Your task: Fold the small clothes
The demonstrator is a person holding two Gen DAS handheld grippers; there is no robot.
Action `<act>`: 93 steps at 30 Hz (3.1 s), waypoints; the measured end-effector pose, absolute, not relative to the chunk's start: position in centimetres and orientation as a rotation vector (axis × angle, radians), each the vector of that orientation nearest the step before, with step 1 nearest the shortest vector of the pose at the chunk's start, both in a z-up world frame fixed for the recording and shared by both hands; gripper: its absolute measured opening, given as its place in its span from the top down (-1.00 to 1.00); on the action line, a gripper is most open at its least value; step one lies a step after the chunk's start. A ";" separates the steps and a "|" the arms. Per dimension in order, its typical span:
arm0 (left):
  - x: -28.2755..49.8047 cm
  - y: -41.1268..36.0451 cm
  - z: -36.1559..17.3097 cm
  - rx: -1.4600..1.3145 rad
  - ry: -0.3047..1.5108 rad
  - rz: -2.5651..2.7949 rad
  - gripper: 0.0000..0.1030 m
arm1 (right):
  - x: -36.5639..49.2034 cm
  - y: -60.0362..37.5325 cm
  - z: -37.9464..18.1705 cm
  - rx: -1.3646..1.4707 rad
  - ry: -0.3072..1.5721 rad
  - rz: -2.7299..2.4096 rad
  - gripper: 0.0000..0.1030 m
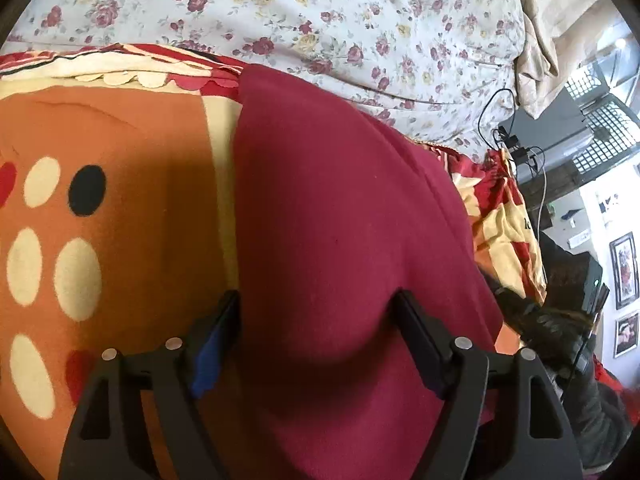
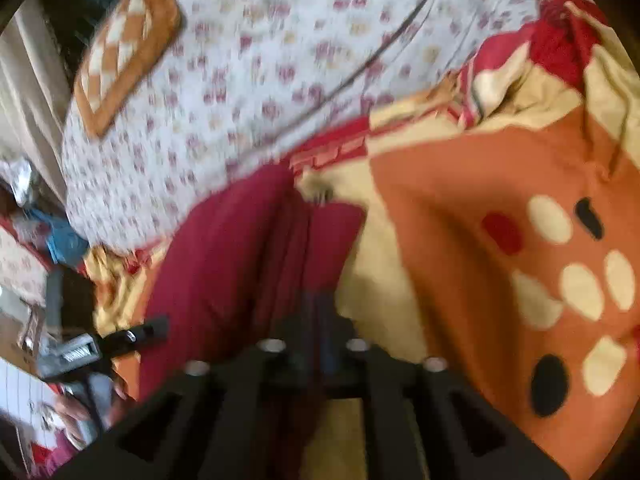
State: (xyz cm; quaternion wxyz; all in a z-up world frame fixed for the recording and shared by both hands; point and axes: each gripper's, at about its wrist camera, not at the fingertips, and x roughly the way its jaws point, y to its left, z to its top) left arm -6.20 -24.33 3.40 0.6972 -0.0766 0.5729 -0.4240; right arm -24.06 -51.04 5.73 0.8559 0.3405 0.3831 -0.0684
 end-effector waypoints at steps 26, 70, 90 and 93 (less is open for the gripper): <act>-11.2 -15.9 8.3 -0.094 1.213 -0.811 0.24 | -20.7 -39.8 8.8 0.663 0.879 0.237 0.07; -19.1 -12.3 12.6 0.095 0.837 -0.417 -0.16 | -27.9 -31.1 14.5 0.278 0.808 -0.062 -0.60; -19.2 -11.9 12.4 0.110 0.826 -0.395 -0.10 | -27.3 -30.5 13.8 0.253 0.834 -0.076 -0.60; -19.1 -12.0 12.3 0.114 0.827 -0.396 -0.10 | -27.2 -30.4 13.7 0.254 0.840 -0.074 -0.60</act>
